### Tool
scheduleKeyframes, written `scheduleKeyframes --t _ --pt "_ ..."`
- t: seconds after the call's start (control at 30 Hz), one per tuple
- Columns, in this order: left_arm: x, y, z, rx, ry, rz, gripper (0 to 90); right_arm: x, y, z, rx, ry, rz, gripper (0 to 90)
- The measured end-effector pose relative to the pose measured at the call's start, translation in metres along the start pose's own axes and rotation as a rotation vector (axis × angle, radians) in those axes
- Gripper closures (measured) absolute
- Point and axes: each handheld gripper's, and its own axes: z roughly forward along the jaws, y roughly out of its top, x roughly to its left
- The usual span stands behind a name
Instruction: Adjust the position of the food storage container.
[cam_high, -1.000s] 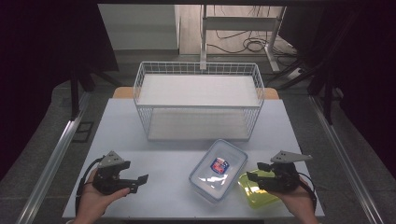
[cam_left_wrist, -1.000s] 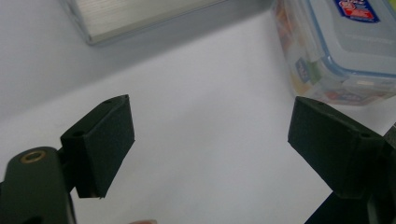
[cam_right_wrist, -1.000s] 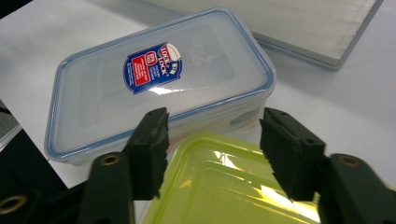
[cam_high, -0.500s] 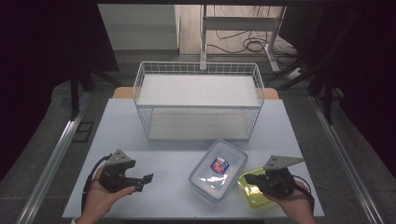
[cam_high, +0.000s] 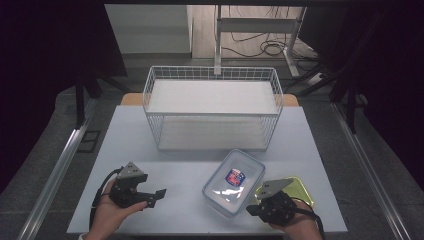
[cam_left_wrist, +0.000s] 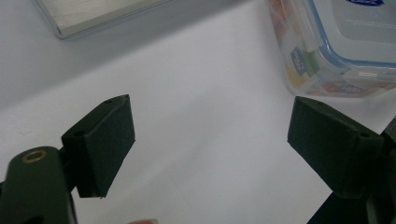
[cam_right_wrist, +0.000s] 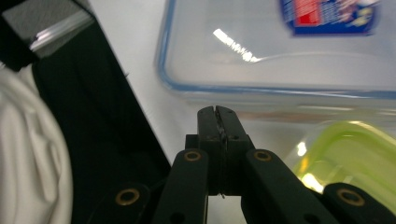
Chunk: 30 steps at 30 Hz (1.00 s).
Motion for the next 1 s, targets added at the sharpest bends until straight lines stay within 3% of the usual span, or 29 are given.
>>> scheduleKeyframes --t 0.03,0.1,0.2,0.3,0.43,0.77,1.0 --pt "0.000 0.000 0.000 -0.004 -0.034 -0.015 14.7 0.001 0.000 0.004 0.023 0.021 -0.007 89.3" --pt "0.001 0.001 0.000 -0.009 -0.051 -0.019 14.6 0.002 0.000 0.006 0.036 0.027 -0.011 89.3" --pt "0.000 0.001 0.000 -0.007 -0.027 -0.012 14.7 0.005 0.002 0.017 0.080 0.011 -0.021 89.3" --pt "0.001 0.000 0.000 -0.006 -0.029 -0.015 14.7 0.007 0.005 0.020 0.085 -0.002 -0.036 89.3" --pt "0.002 0.000 0.000 -0.004 -0.024 -0.015 14.7 0.013 0.011 0.031 0.130 -0.034 -0.070 89.3" --pt "0.004 -0.001 0.001 -0.002 -0.019 -0.012 14.7 0.027 0.031 0.050 0.111 -0.057 -0.106 89.4" --pt "0.005 -0.002 0.003 0.005 -0.017 -0.017 14.8 0.034 0.040 0.061 0.083 -0.069 -0.098 89.3"
